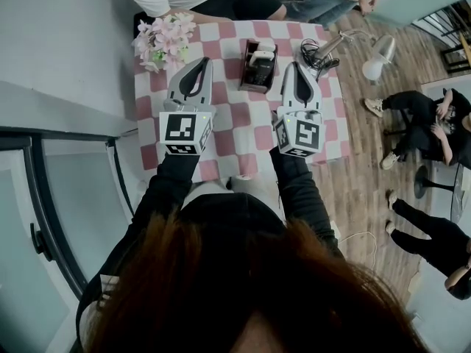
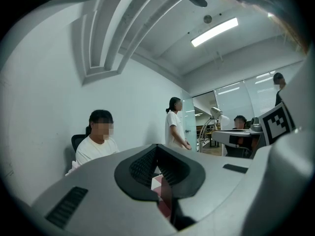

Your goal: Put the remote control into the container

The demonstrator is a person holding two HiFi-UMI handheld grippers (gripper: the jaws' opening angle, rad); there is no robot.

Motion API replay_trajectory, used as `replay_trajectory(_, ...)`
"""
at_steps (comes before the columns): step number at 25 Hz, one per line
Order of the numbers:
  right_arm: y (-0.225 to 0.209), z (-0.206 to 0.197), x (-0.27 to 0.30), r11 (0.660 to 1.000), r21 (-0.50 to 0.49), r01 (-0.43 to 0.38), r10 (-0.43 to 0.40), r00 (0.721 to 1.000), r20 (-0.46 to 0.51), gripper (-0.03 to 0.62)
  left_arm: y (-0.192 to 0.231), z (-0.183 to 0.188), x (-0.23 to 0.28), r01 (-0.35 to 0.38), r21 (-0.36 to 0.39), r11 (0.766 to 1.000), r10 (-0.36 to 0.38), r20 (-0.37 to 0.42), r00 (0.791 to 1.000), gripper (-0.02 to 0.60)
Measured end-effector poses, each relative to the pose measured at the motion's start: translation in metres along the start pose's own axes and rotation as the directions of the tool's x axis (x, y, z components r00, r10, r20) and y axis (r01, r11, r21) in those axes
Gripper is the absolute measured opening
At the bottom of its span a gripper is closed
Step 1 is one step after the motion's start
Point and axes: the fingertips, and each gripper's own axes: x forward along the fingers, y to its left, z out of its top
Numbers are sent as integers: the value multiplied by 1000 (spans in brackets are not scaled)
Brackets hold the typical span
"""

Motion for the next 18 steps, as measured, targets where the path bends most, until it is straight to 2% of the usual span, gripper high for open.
replay_trajectory(18,14,14,-11,999,-6,-31,31,1000,5,18,-8,-1,-8,25,1,1000,-25,0,1000,-2)
